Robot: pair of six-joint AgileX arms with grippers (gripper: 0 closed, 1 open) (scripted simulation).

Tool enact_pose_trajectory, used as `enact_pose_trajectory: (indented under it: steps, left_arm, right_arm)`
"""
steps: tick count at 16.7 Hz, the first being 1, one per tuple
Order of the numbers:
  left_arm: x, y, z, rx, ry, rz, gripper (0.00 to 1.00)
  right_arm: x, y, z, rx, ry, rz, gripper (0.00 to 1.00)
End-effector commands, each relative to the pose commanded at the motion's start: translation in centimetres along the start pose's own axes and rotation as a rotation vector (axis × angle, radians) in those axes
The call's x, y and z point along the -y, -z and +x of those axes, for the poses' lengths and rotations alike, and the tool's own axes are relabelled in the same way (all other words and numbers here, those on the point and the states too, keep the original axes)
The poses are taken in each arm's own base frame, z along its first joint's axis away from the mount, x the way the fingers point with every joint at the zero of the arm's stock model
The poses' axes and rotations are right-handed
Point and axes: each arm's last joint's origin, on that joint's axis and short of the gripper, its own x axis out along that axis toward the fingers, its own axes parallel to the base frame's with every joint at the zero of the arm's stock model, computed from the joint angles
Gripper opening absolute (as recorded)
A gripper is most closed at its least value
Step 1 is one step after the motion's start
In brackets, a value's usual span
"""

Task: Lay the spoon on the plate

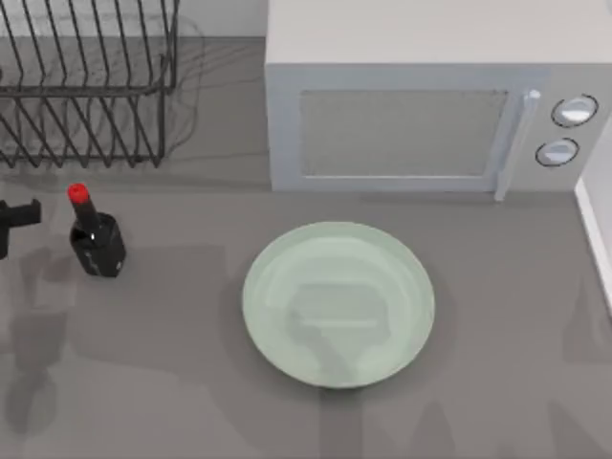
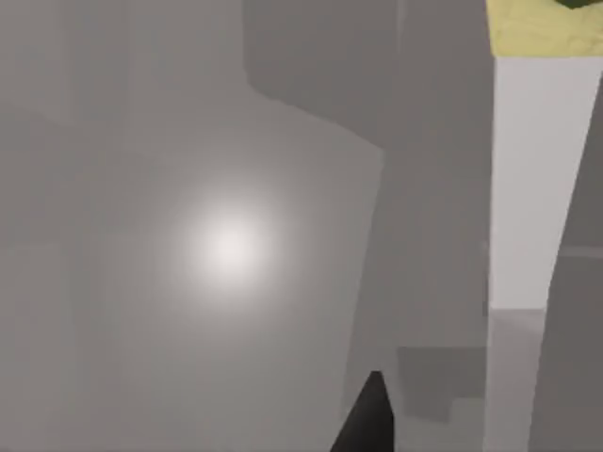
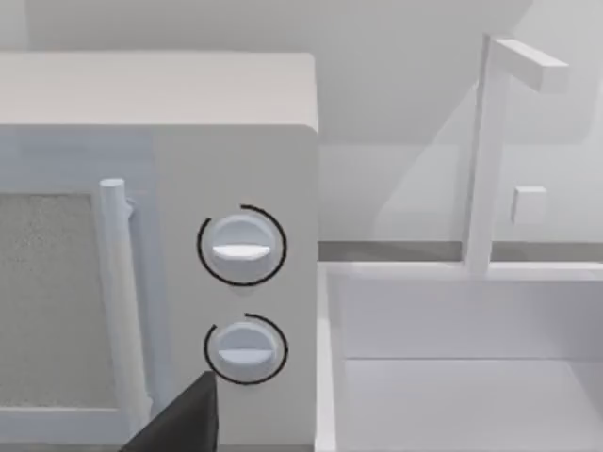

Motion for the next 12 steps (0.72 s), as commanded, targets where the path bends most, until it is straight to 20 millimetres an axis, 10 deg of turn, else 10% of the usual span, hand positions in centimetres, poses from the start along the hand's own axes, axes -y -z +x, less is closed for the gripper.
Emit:
enact_pose_trajectory:
  steps: [5, 12]
  left_arm:
    - [0.0, 0.5, -4.0, 0.008, -0.004, 0.000, 0.00]
    - [0.2, 0.5, -4.3, 0.008, -0.009, 0.022, 0.00]
  right_arm:
    - [0.0, 0.0, 0.0, 0.000, 0.000, 0.000, 1.00]
    - [0.0, 0.0, 0.0, 0.000, 0.000, 0.000, 1.00]
